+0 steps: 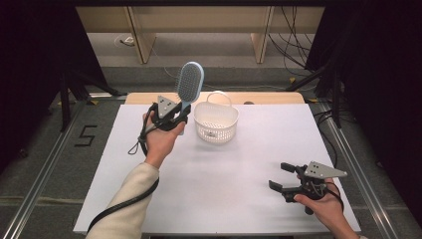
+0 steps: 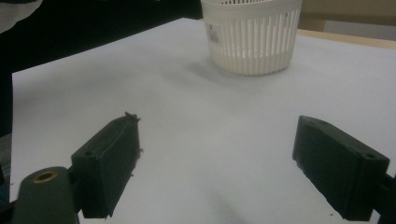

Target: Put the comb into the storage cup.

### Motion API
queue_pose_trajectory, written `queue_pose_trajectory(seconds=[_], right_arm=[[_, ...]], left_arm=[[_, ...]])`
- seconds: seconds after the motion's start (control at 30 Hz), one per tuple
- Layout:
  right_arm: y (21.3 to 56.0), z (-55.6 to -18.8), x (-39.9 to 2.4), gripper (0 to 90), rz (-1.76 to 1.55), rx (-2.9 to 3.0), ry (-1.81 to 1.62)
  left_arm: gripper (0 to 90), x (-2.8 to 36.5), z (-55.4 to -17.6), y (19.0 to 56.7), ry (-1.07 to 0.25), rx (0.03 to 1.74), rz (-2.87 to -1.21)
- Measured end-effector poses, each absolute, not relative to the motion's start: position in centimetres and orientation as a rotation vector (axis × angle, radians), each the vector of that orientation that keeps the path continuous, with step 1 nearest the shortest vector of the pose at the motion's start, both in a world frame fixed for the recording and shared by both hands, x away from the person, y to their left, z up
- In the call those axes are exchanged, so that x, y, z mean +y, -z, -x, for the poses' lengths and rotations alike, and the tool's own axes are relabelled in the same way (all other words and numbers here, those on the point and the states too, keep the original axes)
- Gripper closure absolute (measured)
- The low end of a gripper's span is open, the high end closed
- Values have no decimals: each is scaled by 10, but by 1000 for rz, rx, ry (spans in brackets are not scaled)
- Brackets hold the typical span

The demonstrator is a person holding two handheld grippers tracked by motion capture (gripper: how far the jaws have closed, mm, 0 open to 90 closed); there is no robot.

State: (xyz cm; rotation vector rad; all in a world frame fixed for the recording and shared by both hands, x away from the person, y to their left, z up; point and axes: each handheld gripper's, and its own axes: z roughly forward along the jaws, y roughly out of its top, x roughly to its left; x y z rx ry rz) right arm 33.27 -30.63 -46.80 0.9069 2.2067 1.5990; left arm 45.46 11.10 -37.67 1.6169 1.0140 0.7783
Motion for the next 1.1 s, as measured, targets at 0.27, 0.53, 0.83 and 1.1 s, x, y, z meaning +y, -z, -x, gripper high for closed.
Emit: queue_pose_trajectory(seconds=[0.27, 0.53, 0.83, 1.1], right_arm=[[468, -333, -306, 159, -907, 2206, -1599], [468, -333, -307, 159, -907, 2207, -1599], [468, -333, -307, 159, -908, 2208, -1597], [468, -333, -307, 159, -905, 2207, -1598]], left_arm=[[695, 107, -457, 375, -775, 1008, -1618], [696, 102, -459, 374, -772, 1003, -1617], [695, 98, -462, 374, -770, 999, -1617], [696, 96, -463, 373, -767, 996, -1619]])
